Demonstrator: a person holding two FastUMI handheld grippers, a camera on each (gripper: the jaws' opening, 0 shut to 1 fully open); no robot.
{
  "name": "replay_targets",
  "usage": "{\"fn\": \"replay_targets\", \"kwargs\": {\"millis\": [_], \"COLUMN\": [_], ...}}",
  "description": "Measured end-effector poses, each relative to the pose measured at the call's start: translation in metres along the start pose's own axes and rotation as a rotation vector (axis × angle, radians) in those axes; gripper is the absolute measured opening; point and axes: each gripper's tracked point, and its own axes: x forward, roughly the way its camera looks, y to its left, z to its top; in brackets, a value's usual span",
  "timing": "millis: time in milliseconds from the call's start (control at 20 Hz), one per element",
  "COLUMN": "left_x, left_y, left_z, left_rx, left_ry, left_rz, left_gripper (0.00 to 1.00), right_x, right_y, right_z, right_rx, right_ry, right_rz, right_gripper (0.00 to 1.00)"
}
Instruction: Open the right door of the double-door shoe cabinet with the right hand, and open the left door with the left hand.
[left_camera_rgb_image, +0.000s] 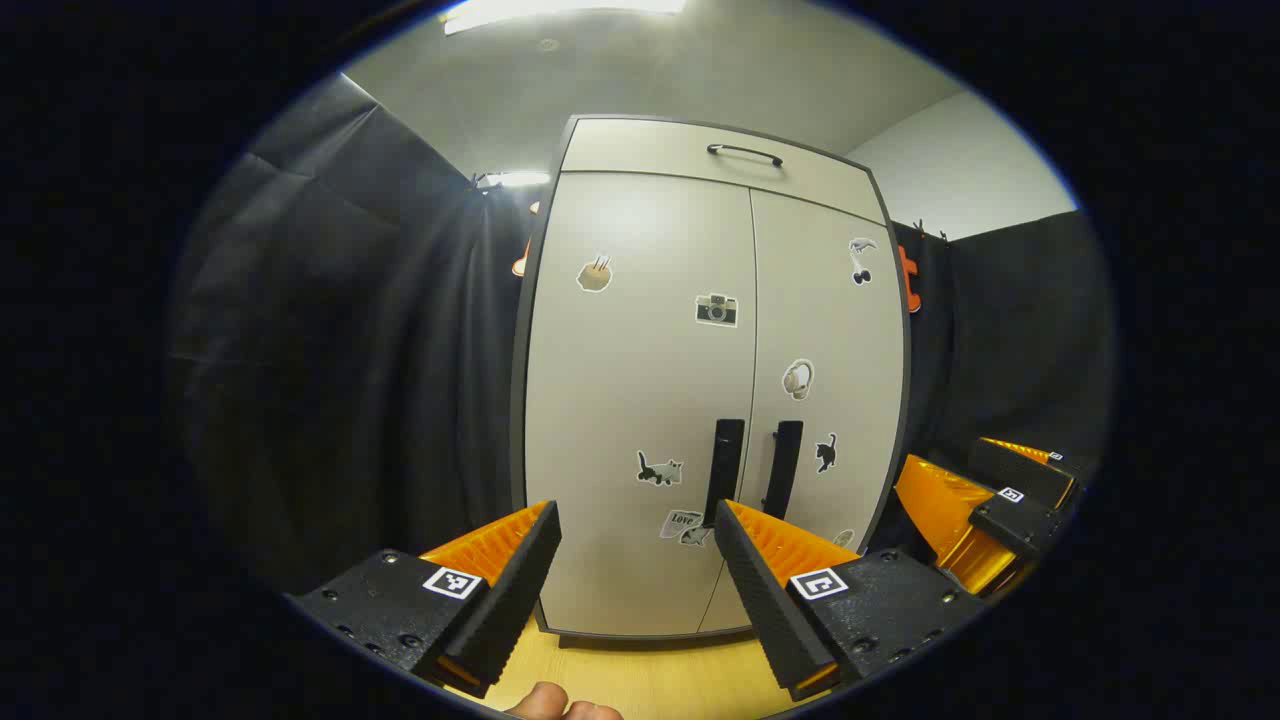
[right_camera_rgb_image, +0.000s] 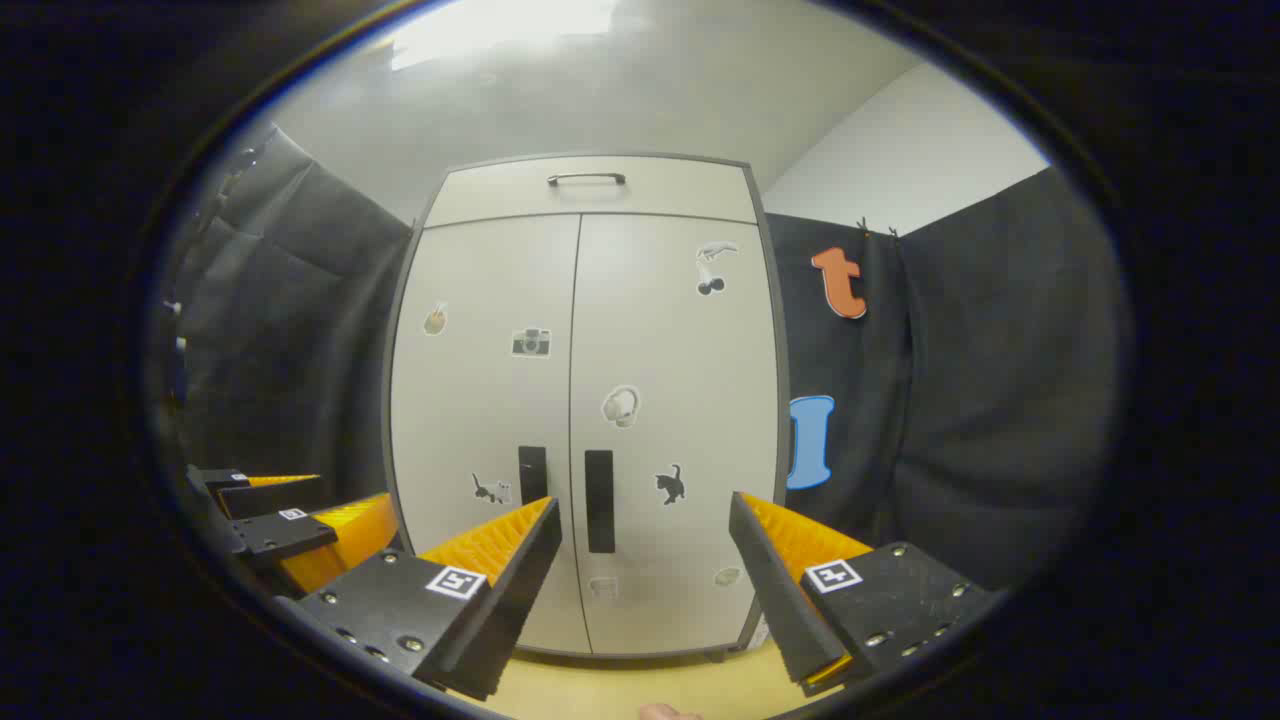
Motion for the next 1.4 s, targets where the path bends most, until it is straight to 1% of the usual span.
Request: {"fn": "replay_targets", "kwargs": {"millis": [50,150,200,250,300,350,400,600,900,950,1150,1200,1250,1400], "left_x": [-0.001,-0.004,-0.005,-0.006,-0.007,-0.008,-0.009,-0.01,-0.007,-0.006,-0.006,-0.006,-0.007,-0.007], "left_y": [0.0,0.001,0.004,0.006,0.009,0.012,0.014,0.021,0.023,0.022,0.028,0.03,0.034,0.048], "left_z": [0.0,0.003,0.003,0.005,0.005,0.006,0.006,0.006,0.002,0.003,0.008,0.01,0.012,0.016], "left_rx": [0.006,0.016,0.019,0.02,0.023,0.025,0.028,0.034,0.046,0.047,0.05,0.051,0.054,0.072], "left_ry": [0.002,-0.003,-0.007,-0.011,-0.011,-0.012,-0.017,-0.016,-0.009,-0.01,-0.029,-0.037,-0.042,-0.056], "left_rz": [-0.001,0.004,0.012,0.019,0.026,0.034,0.04,0.062,0.067,0.066,0.08,0.085,0.094,0.13], "left_gripper": [0.96,0.96,0.99,0.96,0.96,0.99,0.96,0.96,0.96,0.96,0.96,0.96,0.96,0.96], "right_x": [-0.001,0.0,0.001,0.001,0.002,0.0,0.0,0.0,0.007,0.009,0.023,0.028,0.035,0.057], "right_y": [-0.001,0.0,0.002,0.002,0.004,0.004,0.005,0.008,0.011,0.012,0.017,0.019,0.022,0.031], "right_z": [0.001,0.002,0.003,0.003,0.003,0.002,0.002,0.001,-0.007,-0.008,-0.012,-0.013,-0.015,-0.022], "right_rx": [0.0,-0.002,-0.003,-0.002,0.0,0.003,0.003,-0.001,0.002,0.005,-0.003,-0.005,-0.004,-0.005], "right_ry": [-0.007,-0.015,-0.015,-0.015,-0.015,-0.012,-0.01,-0.003,0.012,0.012,0.013,0.02,0.022,0.035], "right_rz": [-0.002,0.0,0.003,0.006,0.009,0.014,0.018,0.029,0.03,0.035,0.045,0.049,0.053,0.069], "right_gripper": [1.0,1.0,1.0,1.0,1.0,1.0,1.0,1.0,1.0,0.97,0.97,1.0,1.0,0.97]}}
